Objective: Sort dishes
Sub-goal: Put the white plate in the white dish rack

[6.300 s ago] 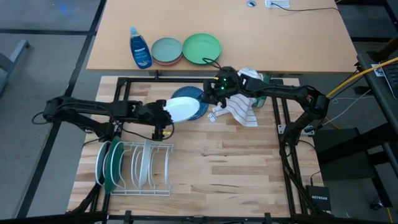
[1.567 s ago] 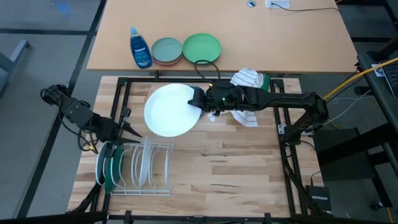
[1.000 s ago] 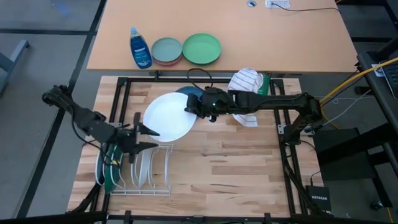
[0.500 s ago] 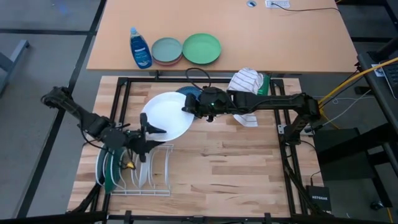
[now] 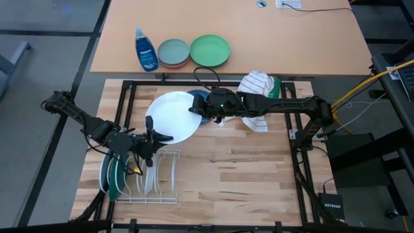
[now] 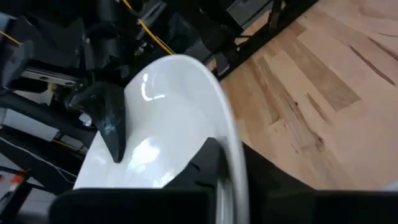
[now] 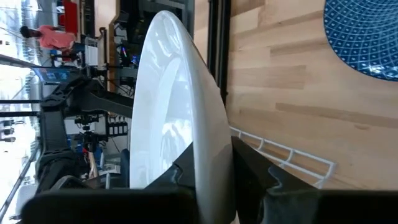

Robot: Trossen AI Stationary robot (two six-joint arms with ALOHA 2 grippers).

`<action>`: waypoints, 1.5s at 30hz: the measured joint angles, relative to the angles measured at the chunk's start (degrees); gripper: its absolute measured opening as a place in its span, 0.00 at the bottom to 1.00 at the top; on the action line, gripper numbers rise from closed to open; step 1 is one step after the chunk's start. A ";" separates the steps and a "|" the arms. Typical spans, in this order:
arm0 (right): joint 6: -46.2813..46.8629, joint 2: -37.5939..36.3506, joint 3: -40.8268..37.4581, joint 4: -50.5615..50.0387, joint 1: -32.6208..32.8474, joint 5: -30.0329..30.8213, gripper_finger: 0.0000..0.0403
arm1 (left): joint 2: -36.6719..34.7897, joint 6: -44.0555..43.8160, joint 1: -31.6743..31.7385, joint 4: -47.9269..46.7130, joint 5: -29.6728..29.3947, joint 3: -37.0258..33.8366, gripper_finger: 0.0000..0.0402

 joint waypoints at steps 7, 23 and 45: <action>-0.13 -0.03 0.00 0.14 0.00 -0.02 0.16 | 0.01 0.16 0.00 0.21 0.00 0.07 0.02; -0.22 -0.07 0.02 -3.65 0.15 2.03 0.21 | -0.31 -2.56 0.13 0.36 0.92 0.04 0.01; -0.61 -0.07 0.02 -4.49 -0.57 -6.03 0.22 | -0.47 -2.43 0.02 -3.82 0.44 0.00 0.00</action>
